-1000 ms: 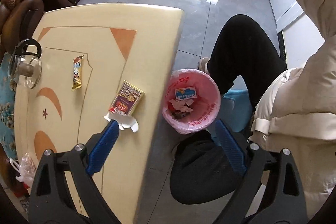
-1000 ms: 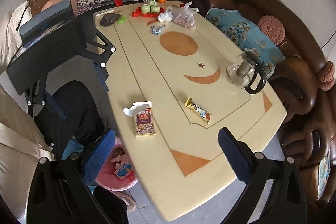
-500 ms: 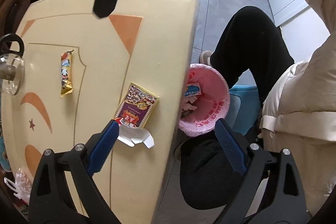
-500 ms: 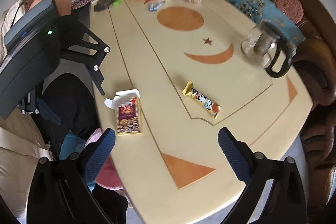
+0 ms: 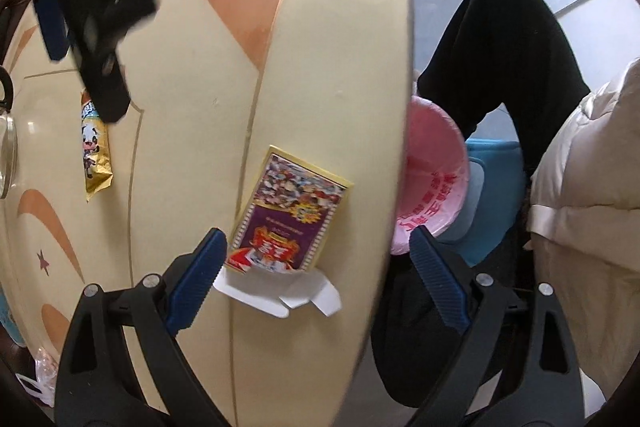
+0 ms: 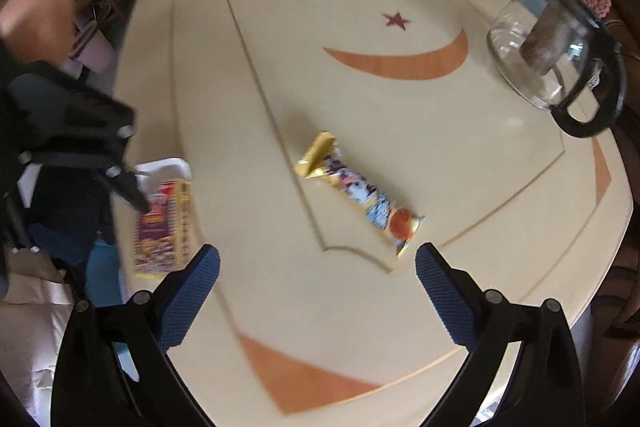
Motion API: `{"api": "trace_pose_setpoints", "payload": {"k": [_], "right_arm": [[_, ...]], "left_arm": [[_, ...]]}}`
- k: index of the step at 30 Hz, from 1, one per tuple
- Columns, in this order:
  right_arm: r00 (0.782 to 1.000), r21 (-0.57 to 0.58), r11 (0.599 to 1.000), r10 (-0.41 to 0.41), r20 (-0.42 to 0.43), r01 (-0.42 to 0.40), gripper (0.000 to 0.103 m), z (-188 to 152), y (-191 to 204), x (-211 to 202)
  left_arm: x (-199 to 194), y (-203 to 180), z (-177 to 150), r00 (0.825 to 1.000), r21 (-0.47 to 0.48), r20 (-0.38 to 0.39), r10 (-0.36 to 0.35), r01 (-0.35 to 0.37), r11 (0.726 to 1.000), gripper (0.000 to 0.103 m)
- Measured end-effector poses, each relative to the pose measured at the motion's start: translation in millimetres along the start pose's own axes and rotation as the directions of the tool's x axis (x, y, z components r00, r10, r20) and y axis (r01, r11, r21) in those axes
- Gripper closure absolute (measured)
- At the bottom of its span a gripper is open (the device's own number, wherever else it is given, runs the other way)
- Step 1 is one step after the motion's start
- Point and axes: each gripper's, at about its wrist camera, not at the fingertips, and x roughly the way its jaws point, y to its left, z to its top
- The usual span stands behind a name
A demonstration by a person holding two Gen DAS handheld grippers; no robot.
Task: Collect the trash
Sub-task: 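Lower the left tool onto the snack box while the right tool approaches the candy bar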
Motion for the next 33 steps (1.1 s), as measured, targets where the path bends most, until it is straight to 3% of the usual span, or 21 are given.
{"api": "trace_pose_setpoints", "payload": {"k": [8,14,16,20,24,27,33], "right_arm": [[0.996,-0.047,0.999,0.008,-0.087,-0.012,0.009,22,-10,51],[0.995,-0.048,0.999,-0.015,-0.101,0.01,0.014,21,-13,65],[0.99,-0.052,0.998,-0.043,-0.138,0.036,0.018,19,-14,73],[0.99,-0.04,0.998,-0.05,-0.129,0.046,0.023,19,-15,73],[0.993,0.016,0.998,-0.058,-0.105,0.06,0.038,17,-23,67],[0.994,0.046,0.997,-0.062,-0.094,0.066,0.042,13,-26,65],[0.993,0.094,0.992,-0.07,-0.095,0.079,0.053,9,-21,62]], "left_arm": [[24,9,7,1.0,0.014,-0.026,-0.011,0.011,1.0,0.013],[41,10,5,0.998,0.029,-0.061,0.003,-0.001,1.0,0.013],[46,12,5,0.998,0.028,-0.069,0.008,-0.006,1.0,0.013],[51,14,5,0.998,0.027,-0.065,0.004,-0.003,1.0,0.013],[51,14,6,0.999,0.019,-0.041,0.004,-0.003,1.0,0.013],[49,15,4,1.0,0.014,-0.024,0.014,-0.013,1.0,0.014],[42,21,-2,0.998,-0.005,0.017,0.06,-0.059,0.998,0.029]]}}
